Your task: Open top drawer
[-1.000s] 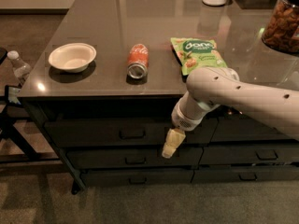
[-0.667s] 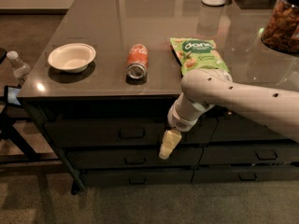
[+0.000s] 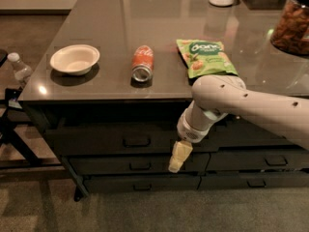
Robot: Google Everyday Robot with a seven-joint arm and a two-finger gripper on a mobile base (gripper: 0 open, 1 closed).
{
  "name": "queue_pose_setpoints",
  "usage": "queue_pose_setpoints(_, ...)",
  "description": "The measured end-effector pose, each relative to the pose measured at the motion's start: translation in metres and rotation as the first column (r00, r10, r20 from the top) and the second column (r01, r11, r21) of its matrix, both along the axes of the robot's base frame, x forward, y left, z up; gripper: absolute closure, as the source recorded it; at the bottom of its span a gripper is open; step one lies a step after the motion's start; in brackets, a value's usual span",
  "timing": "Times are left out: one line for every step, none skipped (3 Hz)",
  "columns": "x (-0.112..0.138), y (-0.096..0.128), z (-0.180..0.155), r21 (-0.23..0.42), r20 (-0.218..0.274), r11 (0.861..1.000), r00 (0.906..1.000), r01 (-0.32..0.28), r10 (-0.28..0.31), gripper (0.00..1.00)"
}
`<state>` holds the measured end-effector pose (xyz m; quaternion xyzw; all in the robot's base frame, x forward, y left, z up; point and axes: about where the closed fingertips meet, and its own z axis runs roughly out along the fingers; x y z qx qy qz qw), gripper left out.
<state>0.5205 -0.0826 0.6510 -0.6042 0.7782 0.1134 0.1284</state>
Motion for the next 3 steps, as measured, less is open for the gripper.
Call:
queue_pose_setpoints(-0.0406,-0.0163,0.0175,0.042,-0.024,0.999,0.9995,0.020,-0.019,0.00)
queue_pose_setpoints(-0.0405,-0.0163,0.0175,0.042,-0.023,0.999,0.9995,0.020,-0.019,0.00)
queue_pose_setpoints(-0.0353,-0.0126,0.0213,0.057,-0.003,0.998,0.9999,0.015,-0.015,0.00)
